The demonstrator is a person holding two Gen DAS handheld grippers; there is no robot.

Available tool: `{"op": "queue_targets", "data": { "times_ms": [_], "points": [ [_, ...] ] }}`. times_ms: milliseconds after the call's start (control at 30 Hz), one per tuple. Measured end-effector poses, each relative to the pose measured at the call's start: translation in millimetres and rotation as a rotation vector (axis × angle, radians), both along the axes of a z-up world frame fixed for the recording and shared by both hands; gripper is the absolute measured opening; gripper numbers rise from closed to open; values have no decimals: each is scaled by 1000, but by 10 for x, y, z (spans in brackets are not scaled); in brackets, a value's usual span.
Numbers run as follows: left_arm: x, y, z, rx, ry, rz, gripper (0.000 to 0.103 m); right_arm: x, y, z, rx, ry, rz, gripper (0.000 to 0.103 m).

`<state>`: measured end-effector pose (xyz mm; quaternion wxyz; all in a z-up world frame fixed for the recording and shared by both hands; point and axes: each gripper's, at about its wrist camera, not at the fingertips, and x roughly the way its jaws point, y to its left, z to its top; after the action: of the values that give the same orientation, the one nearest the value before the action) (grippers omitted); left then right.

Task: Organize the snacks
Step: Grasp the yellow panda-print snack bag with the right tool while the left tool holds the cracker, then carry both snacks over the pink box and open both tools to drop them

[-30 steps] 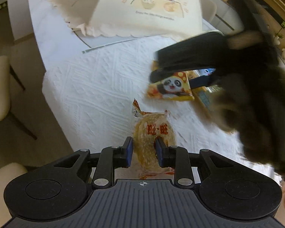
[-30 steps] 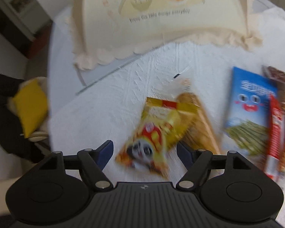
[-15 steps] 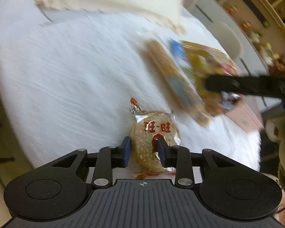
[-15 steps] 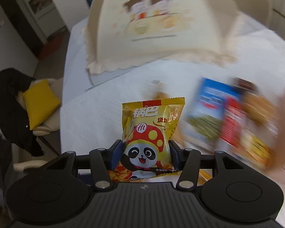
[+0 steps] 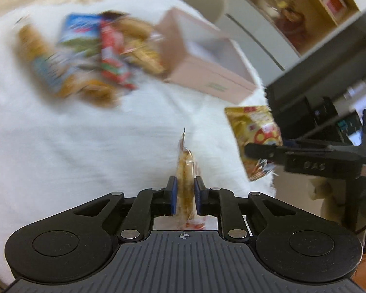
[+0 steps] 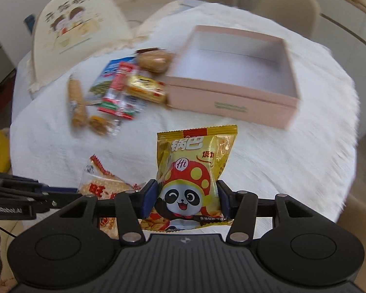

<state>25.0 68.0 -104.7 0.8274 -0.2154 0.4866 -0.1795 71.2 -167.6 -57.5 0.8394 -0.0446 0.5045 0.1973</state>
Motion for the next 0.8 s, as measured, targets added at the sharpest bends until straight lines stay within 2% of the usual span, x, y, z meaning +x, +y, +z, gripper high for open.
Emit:
{"op": "queue_targets", "data": {
  "times_ms": [67,167,233,333,367,433,467,533,600,667,800],
  "points": [
    [50,-142,101,26,-29,-41,18,-44,-154,15,18,-5,-29,52],
    [115,-280,94,80,-36,-87,18,-84,-308,-5,39,-13,-62,52],
    [167,-351,13,126,-19,-103,18,-105,-371,-101,53,4,-76,52],
    [243,-412,-178,143,40,-115,19,-142,-317,-366,73,69,-75,52],
    [273,-422,-248,147,60,-125,19,-177,-279,-450,62,77,-67,52],
    [275,-425,-307,165,44,-126,23,-262,-209,-555,27,54,-53,52],
    [306,-408,-331,158,50,-128,26,-303,-193,-580,7,37,-46,51],
    [377,-344,-414,70,102,-123,39,-336,-219,-615,18,38,-41,52],
    [417,-319,-467,13,117,-107,41,-334,-277,-631,47,53,-45,52],
    [412,-341,-433,10,120,-111,42,-328,-307,-636,51,55,-43,51],
    [398,-508,-457,-38,129,-183,43,-328,-362,-665,55,48,-53,51]
  ]
}}
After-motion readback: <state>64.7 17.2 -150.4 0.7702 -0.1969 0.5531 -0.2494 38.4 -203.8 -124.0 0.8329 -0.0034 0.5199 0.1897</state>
